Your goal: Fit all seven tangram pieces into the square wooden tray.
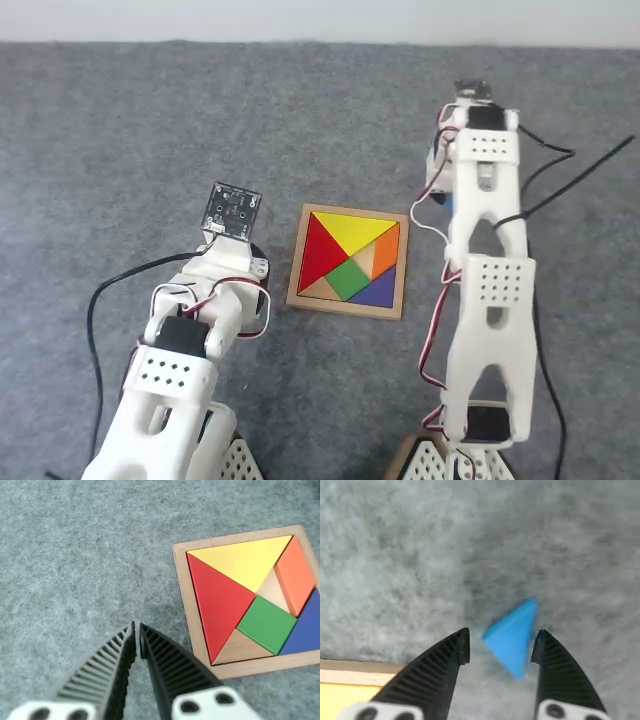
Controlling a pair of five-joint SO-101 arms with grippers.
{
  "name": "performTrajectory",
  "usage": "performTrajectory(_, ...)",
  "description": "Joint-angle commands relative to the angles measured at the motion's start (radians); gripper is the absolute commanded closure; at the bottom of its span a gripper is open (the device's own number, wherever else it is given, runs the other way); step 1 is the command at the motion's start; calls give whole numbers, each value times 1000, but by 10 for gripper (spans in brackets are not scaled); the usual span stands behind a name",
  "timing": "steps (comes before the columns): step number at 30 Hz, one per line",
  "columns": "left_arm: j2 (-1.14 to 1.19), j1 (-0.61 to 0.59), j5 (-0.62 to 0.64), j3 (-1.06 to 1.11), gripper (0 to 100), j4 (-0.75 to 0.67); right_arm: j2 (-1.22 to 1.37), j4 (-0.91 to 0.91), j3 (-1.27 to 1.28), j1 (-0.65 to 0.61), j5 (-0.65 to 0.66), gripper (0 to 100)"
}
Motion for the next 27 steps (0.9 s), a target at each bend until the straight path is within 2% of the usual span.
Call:
performTrajectory(1, -28, -8, 0, -22, 988, -21, 1, -18, -57, -33, -17, 775)
performTrajectory(10, -28, -8, 0, -22, 988, -21, 16, -27, -57, -27, -9, 777)
performTrajectory(16, -28, -8, 0, -22, 988, -21, 39, -58, -57, -2, 37, 868)
performTrajectory(27, -28, -8, 0, -22, 988, -21, 41, 18, -120, 5, 40, 876)
